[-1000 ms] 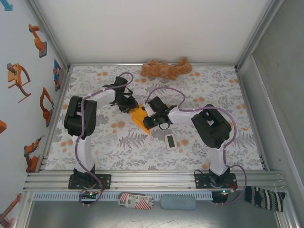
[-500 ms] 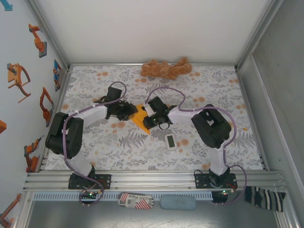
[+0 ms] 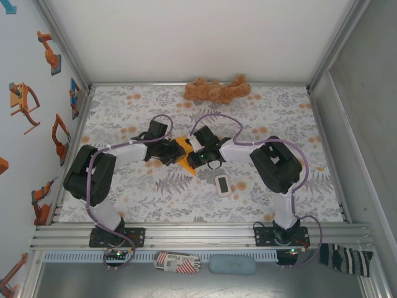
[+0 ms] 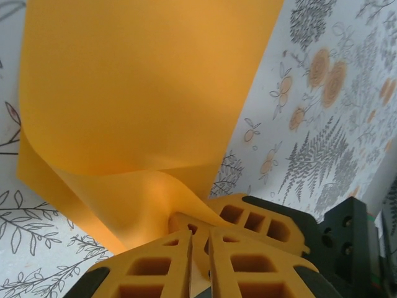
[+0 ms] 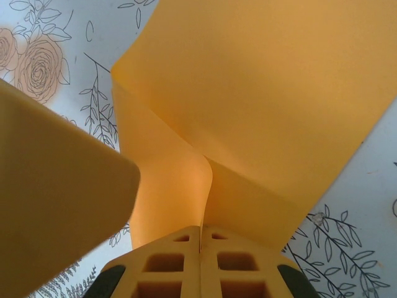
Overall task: Fold a paper plane with a square sheet of paper (pick it up from the middle)
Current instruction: Third fold the triangle at the center of the table.
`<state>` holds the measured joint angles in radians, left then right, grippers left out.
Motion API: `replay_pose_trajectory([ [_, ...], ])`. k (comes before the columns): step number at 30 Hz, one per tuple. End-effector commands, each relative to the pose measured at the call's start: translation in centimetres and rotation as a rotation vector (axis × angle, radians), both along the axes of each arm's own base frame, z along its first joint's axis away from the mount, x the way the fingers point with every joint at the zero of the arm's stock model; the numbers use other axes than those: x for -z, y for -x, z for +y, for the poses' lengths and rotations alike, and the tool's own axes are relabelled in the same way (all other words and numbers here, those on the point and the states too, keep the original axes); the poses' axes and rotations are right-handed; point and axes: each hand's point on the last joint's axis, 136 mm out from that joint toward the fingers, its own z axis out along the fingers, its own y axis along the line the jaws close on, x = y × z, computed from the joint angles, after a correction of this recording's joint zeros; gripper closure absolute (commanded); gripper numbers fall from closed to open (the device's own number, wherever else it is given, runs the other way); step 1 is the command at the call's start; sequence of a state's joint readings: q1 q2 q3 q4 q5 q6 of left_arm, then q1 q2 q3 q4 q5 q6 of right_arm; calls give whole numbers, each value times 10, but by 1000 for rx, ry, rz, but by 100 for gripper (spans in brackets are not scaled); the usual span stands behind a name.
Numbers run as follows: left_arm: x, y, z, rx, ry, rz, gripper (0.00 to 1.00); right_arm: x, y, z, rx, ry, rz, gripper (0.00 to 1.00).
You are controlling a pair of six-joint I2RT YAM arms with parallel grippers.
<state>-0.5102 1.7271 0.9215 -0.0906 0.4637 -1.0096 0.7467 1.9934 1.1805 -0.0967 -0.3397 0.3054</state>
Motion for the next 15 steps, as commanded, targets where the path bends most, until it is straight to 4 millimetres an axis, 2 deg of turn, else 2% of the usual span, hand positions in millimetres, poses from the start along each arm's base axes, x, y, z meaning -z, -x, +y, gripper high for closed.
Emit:
replay_pose_trajectory([
  [1,12,8,4,0,-28,40,84,20,0,-9,31,45,41,100],
  [15,24,5,8,-17,-74,55,85,22,1,-11,33,50,44,100],
])
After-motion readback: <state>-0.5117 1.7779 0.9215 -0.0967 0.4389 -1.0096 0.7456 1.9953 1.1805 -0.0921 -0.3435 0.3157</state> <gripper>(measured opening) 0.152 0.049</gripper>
